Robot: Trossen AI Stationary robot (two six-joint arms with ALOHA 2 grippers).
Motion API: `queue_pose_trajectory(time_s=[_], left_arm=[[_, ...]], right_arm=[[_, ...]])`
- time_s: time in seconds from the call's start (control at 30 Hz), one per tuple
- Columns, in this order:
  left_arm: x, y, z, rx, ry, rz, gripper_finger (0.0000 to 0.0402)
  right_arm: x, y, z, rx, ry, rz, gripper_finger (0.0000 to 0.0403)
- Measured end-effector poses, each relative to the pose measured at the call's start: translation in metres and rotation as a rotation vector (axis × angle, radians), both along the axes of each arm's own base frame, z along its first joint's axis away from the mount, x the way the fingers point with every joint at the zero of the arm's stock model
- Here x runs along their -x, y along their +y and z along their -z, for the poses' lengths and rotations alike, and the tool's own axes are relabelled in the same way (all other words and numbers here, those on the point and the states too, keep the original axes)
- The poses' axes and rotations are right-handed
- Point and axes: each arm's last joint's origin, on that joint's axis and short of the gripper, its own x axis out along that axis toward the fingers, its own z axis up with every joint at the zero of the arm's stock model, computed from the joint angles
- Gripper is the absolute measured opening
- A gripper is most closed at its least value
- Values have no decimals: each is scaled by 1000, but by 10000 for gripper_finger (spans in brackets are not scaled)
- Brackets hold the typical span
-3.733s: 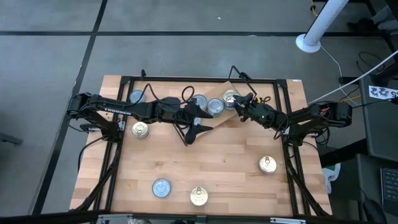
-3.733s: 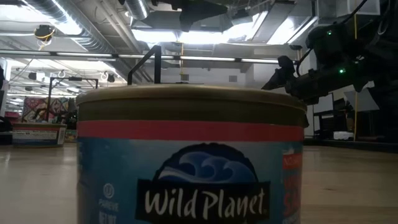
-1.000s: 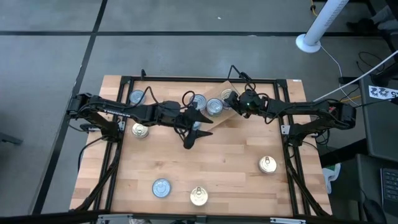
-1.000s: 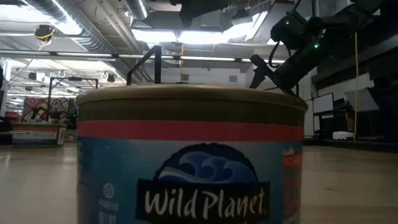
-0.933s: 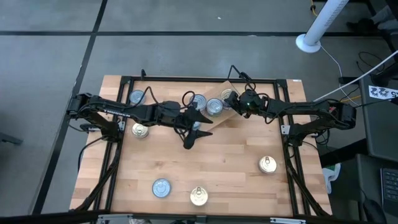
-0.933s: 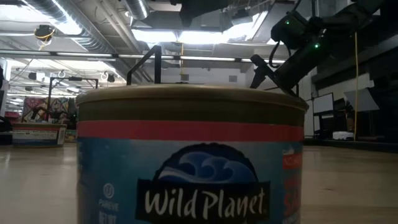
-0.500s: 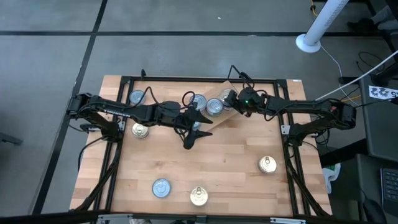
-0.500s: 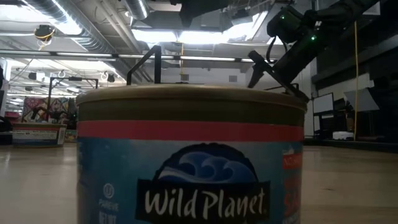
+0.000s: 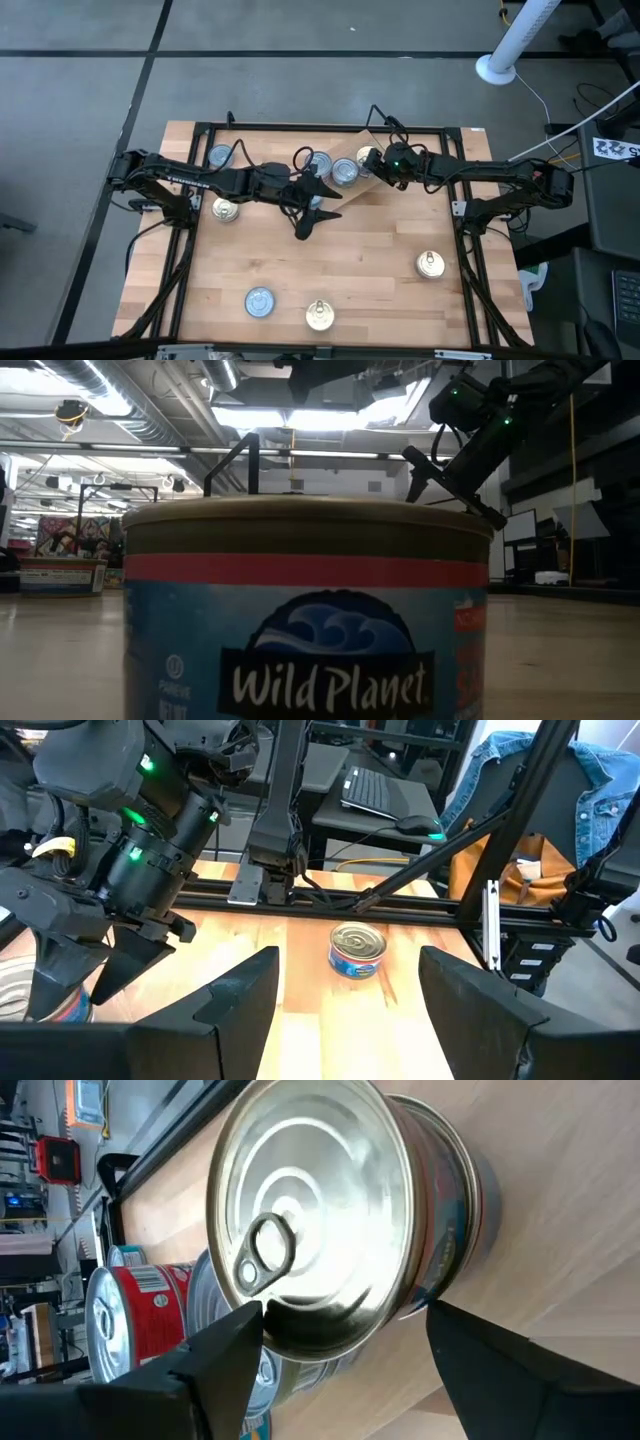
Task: Stack canned seafood by type on shelf
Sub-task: Stack the blue and pink tuna can on the shelf on top of the other blue and pink tuna can
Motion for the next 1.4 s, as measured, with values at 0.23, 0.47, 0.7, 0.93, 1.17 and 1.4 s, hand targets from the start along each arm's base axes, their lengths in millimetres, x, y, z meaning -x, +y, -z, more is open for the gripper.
queue_pose_trajectory(time_s=[0.23, 0.47, 0.7, 0.93, 1.17, 1.4], left_arm=[[0, 0, 0, 0, 0, 0, 237], [0, -2, 0, -14, -1, 10, 237], [1, -12, 0, -88, -8, 55, 237], [2, -26, 0, -105, -10, 99, 237], [6, -48, 3, -55, 27, 155, 237], [14, -73, 14, 145, 174, 168, 237]], right_arm=[[0, 0, 0, -8, 0, -9, 280], [4, 3, -4, 48, 37, -129, 280], [23, 9, -19, 118, 91, -160, 280], [43, 17, -31, 186, 149, -259, 280], [46, 28, -38, 347, 185, -498, 280], [38, 61, -39, 528, 207, -843, 280]])
